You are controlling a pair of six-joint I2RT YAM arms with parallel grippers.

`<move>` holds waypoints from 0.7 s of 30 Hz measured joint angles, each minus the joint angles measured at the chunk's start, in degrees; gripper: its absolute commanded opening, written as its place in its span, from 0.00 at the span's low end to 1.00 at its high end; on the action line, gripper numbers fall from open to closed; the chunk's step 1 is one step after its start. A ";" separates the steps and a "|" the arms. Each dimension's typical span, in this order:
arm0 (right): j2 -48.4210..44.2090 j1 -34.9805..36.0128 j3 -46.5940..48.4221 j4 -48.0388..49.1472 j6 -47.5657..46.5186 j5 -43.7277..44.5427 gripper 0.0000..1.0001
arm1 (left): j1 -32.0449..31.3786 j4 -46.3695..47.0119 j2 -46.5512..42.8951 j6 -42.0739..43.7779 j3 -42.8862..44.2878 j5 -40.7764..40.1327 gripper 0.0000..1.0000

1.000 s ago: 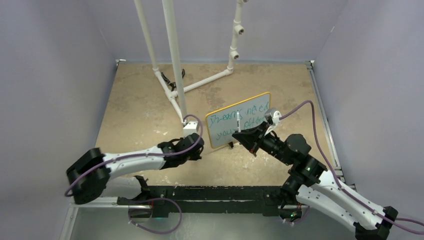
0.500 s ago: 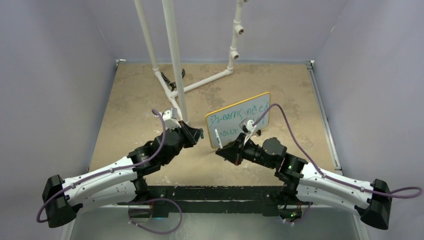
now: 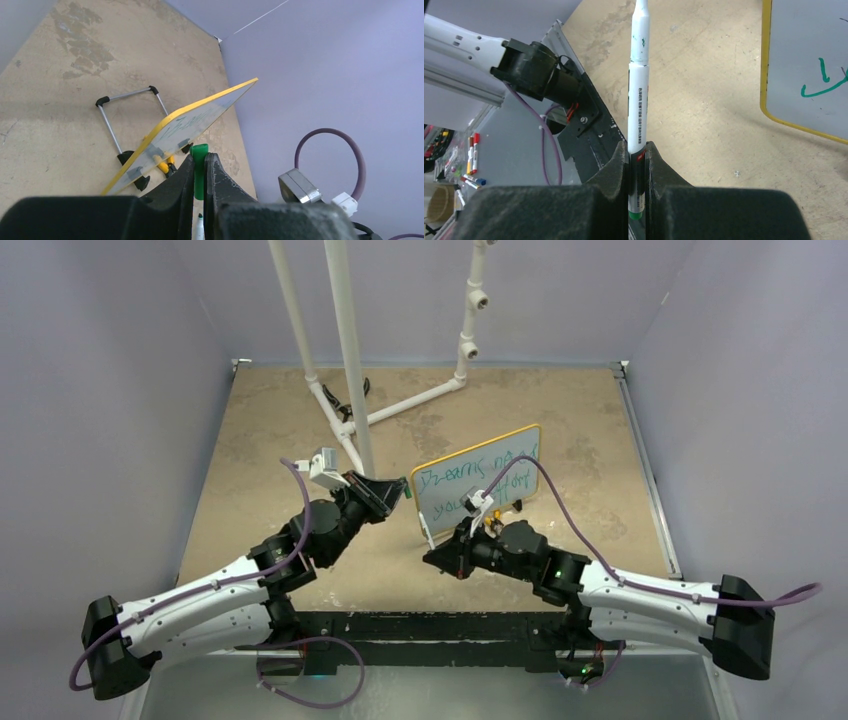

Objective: Write a sentence on the whiteboard
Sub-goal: Close the whiteboard marker at the center of the board.

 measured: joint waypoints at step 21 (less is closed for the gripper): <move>1.68 0.09 2.47 -0.09 -0.11 2.78 0.00 | 0.04 3.65 2.43 -0.55 -0.87 4.59 0.00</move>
